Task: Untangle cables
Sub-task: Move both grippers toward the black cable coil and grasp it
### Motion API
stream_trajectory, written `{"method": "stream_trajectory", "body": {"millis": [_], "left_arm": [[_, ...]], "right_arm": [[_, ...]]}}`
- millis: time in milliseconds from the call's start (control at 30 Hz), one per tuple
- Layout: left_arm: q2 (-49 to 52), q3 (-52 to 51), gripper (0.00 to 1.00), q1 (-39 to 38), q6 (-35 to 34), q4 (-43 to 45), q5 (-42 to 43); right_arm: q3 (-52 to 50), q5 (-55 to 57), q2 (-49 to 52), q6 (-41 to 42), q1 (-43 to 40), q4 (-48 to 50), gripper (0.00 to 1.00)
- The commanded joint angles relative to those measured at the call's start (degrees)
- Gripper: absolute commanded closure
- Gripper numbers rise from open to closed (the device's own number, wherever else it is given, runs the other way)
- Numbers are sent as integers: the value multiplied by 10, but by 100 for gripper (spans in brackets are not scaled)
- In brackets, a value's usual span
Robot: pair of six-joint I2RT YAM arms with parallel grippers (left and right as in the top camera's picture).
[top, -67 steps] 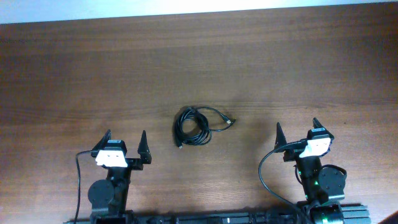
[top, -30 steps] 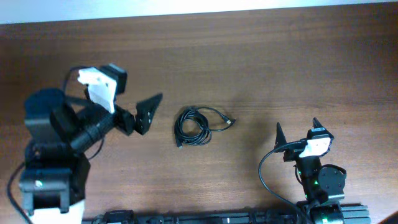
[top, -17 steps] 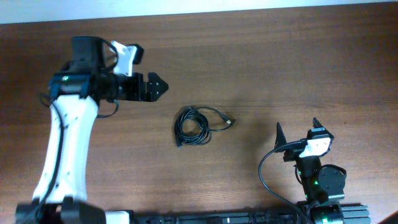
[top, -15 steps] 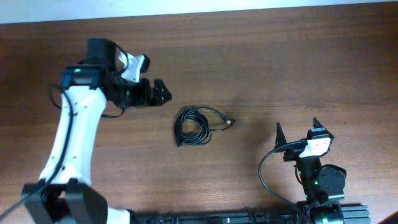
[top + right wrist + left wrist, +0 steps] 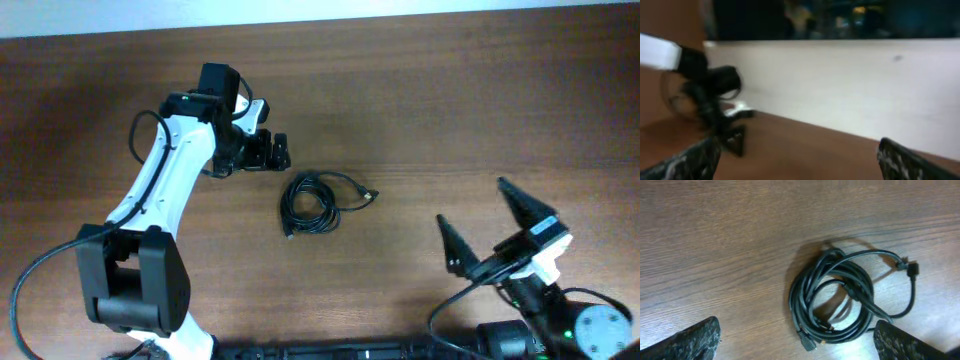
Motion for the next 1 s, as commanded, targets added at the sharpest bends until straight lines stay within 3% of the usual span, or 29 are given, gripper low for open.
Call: {"method": "stream_trajectory", "body": {"millis": [0, 33, 100, 133, 200, 267, 333, 367, 433, 467, 500, 600, 633, 667, 767, 833, 900, 967], "left_arm": [[4, 3, 1, -1, -4, 20, -26], [4, 3, 1, -1, -14, 30, -26], [5, 3, 5, -1, -29, 41, -36], [5, 3, 5, -1, -29, 38, -36], [8, 3, 7, -2, -28, 42, -36], [25, 3, 8, -15, -28, 42, -27], [51, 3, 2, -25, -28, 33, -26], [55, 3, 1, -25, -28, 27, -26], [55, 3, 0, -25, -28, 24, -48], [55, 3, 1, -24, -28, 18, -60], [55, 3, 1, -23, -29, 14, -64], [55, 3, 1, -23, -29, 14, -65], [55, 3, 1, -22, -29, 14, -84], [55, 3, 1, -19, -31, 10, -96], [55, 3, 1, 17, -58, 2, -90], [55, 3, 1, 25, -58, 2, -64], [55, 3, 1, 25, -58, 2, -64], [55, 3, 1, 24, -58, 2, -54]], "right_arm": [[158, 104, 128, -78, 2, -191, 1], [238, 99, 207, -75, 2, -285, 2], [326, -8, 319, -75, 2, -379, 2], [349, -224, 395, -75, 2, -382, 2], [348, -339, 492, -56, 3, -353, 2], [348, -289, 619, 34, 42, -351, 2], [348, -76, 734, 189, 131, -359, 2], [348, -35, 783, 217, 170, -341, 2], [348, -60, 862, 217, 214, -281, 2], [348, -66, 906, 221, 234, -272, 5], [348, -66, 936, 228, 250, -268, 17], [348, -65, 980, 230, 282, -235, 26], [348, -46, 980, 230, 283, -217, 41], [348, -32, 981, 230, 283, -211, 46], [348, -25, 981, 230, 283, -205, 52], [348, -25, 980, 230, 282, -167, 69], [348, -27, 980, 230, 283, -148, 96], [370, -50, 977, 230, 274, -140, 96]]}}
